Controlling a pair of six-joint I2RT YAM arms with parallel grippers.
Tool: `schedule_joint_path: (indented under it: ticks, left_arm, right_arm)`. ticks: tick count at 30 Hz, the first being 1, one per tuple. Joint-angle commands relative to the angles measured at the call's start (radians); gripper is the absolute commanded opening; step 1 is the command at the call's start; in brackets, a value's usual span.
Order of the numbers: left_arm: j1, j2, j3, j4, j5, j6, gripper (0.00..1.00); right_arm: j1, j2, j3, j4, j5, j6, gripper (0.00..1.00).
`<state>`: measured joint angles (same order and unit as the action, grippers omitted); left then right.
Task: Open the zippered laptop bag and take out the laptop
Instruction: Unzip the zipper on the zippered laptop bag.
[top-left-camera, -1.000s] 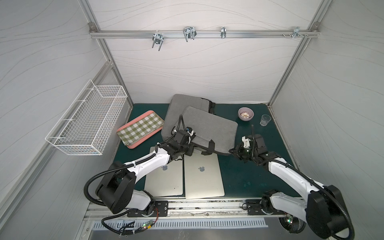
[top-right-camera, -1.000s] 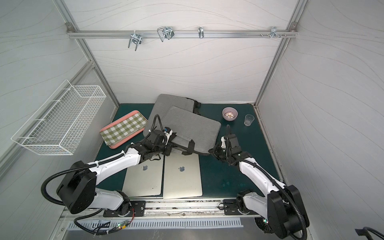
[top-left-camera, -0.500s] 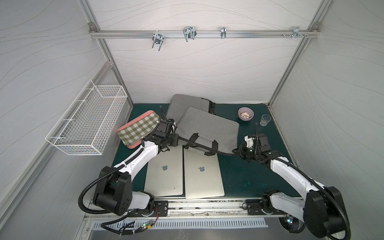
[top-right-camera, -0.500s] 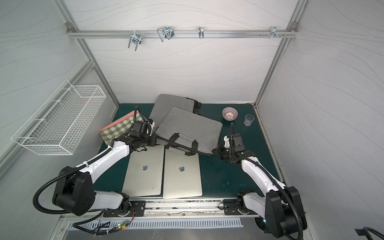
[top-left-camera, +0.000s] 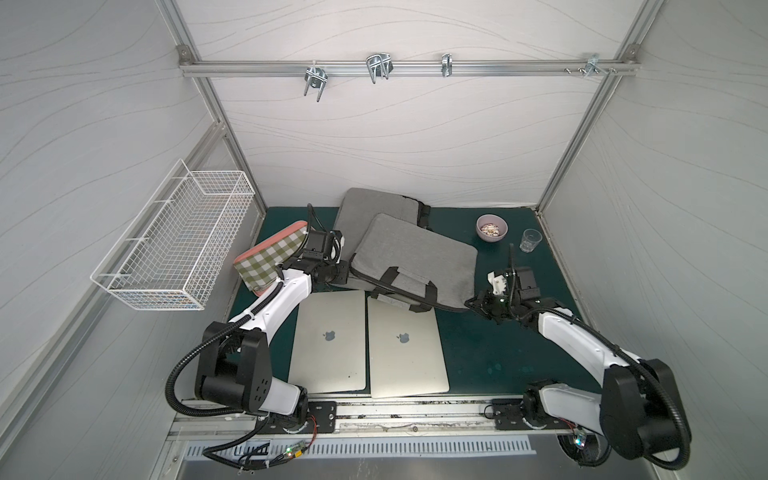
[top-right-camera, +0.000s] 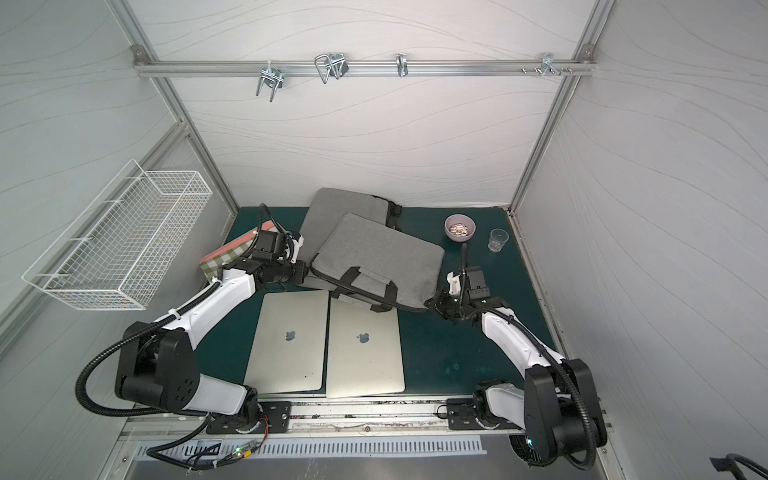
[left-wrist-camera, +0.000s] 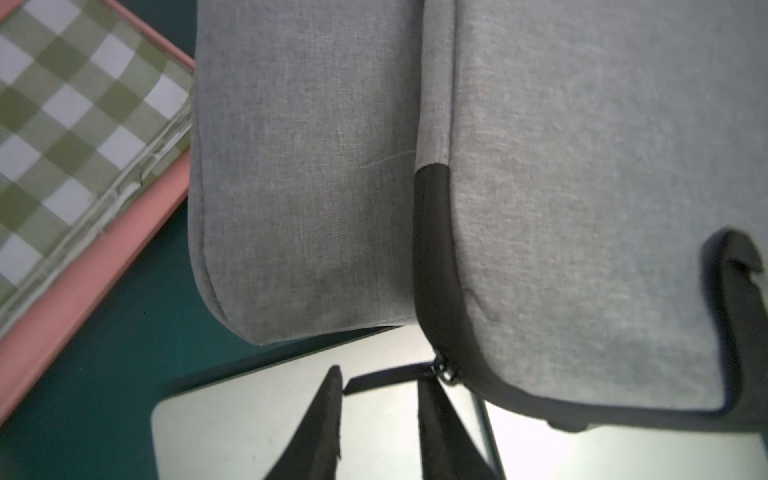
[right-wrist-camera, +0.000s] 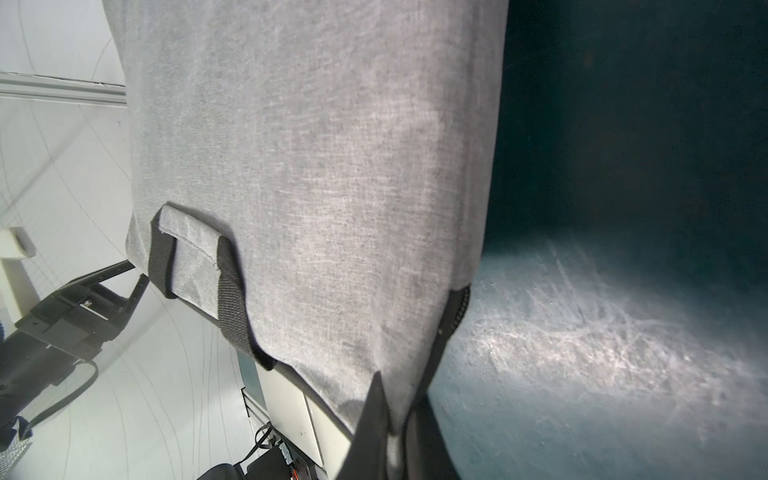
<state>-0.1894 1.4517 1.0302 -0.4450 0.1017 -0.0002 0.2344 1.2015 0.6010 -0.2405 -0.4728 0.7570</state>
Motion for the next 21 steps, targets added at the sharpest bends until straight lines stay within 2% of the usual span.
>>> schedule_joint_path:
  ticks: [1,6,10,13,15,18,21]
  left_arm:
    - [0.005,-0.029,0.040,0.017,0.083,0.122,0.46]
    - [0.005,-0.067,0.063,-0.001,0.058,0.309,0.52]
    - [0.004,-0.105,0.059,-0.012,0.193,0.547,0.54]
    - [-0.001,-0.121,0.041,0.010,0.261,0.675,0.56]
    - [-0.040,-0.117,0.041,-0.013,0.278,0.778,0.58]
    - [-0.125,-0.108,0.017,0.008,0.218,0.925,0.59]
    - [-0.160,-0.081,0.013,0.047,0.212,0.967,0.60]
  right_arm:
    - [-0.013,0.018,0.058,0.057,-0.062,-0.038,0.00]
    - [-0.024,0.041,0.094,0.022,-0.073,-0.089,0.00]
    - [-0.032,0.057,0.132,-0.019,-0.079,-0.136,0.00]
    - [-0.038,0.070,0.142,-0.021,-0.093,-0.140,0.00]
    - [-0.041,0.078,0.148,-0.019,-0.097,-0.139,0.00]
    - [-0.040,0.087,0.160,-0.022,-0.102,-0.143,0.00]
    - [-0.041,0.094,0.170,-0.027,-0.104,-0.146,0.00]
